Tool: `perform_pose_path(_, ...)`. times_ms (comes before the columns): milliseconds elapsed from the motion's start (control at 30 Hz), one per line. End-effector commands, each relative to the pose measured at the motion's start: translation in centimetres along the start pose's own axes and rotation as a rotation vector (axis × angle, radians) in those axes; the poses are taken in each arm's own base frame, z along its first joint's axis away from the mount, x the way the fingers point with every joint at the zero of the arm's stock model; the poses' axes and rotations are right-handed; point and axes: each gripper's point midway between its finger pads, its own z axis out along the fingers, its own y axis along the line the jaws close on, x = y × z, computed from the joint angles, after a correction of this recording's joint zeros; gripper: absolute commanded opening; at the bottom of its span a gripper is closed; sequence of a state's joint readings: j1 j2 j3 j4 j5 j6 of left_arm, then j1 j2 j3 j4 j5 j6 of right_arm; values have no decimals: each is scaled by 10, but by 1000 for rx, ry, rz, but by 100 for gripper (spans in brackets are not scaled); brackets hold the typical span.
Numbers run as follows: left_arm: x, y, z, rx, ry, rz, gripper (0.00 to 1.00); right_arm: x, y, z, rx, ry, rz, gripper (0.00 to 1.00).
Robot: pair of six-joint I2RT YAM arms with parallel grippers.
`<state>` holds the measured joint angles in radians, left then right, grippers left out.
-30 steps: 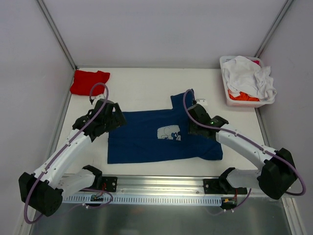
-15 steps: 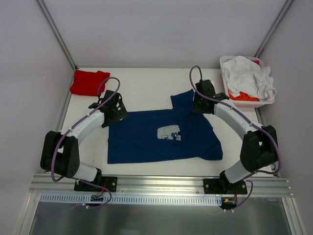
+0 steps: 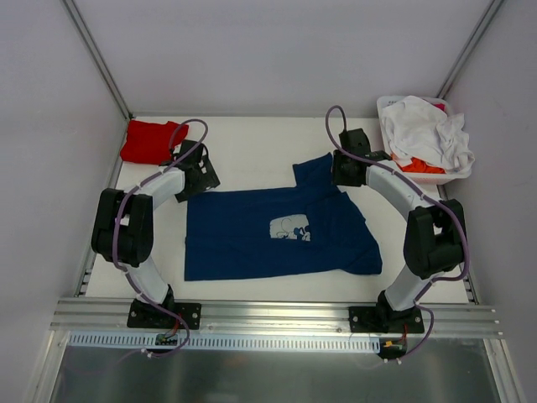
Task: Fold and stack the t-shirts
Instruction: Fold the tshirt
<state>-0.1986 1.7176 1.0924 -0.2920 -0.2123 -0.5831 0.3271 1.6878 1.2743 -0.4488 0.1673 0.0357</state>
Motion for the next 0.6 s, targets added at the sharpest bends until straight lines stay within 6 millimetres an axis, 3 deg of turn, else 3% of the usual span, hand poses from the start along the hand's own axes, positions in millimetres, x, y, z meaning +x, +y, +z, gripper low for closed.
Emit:
perform_pose_path(0,-21,-4,5,14,-37,0,93,-19,2,-6,-27,-49,-7,43)
perform_pose_path(233,-20,25,19,-76,-30,-38,80,-18,1,-7,-42,-55,0,43)
perform_pose_path(433,-21,39,20,-125,-36,-43,78,-12,1,-4,-48,-43,1,43)
perform_pose_path(567,-24,34,25,-112,-28,-40,62,-11,2,-6,-57,-47,0,43)
